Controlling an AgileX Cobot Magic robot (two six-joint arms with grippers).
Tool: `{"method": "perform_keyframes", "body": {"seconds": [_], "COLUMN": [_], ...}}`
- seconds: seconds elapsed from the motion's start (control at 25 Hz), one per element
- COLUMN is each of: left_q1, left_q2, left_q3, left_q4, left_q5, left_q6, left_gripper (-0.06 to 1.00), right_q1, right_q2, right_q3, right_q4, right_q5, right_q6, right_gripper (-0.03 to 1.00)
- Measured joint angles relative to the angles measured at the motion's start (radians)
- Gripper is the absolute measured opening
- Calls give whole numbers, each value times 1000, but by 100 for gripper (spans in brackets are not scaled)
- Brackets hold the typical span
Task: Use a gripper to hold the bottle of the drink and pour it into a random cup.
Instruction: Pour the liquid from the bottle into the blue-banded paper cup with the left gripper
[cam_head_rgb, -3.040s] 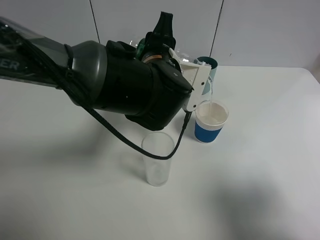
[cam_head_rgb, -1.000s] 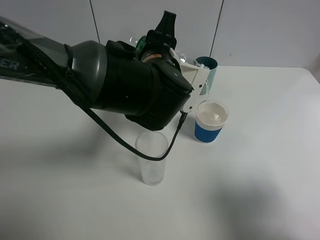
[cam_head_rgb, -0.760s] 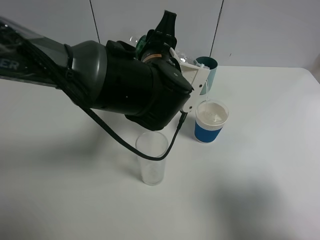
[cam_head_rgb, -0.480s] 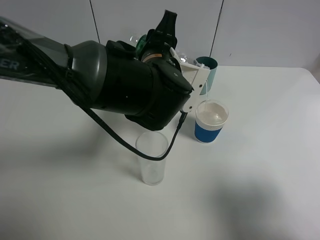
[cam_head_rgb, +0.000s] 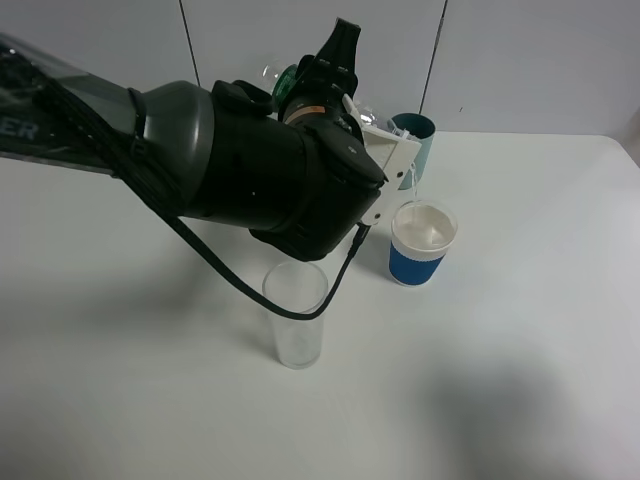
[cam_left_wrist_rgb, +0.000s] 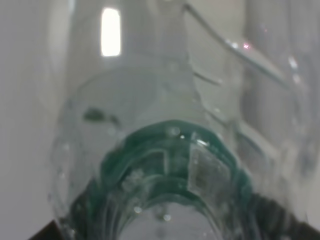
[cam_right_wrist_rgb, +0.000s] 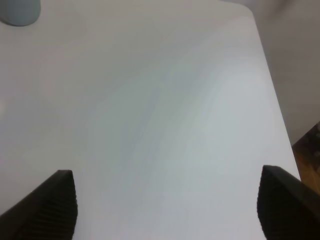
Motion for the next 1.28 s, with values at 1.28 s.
{"method": "perform_keyframes", "body": {"seconds": [1.28], "left_q1": [0], "left_q2": [0], "left_q3": [0], "left_q4": [6], "left_q5": [0], "left_q6": [0], "left_gripper": [46], "right_q1": [0], "right_q2": [0], "right_q3": [0], "right_q4": [0], "right_q5": [0], "right_q6": [0], "right_gripper": [74]}}
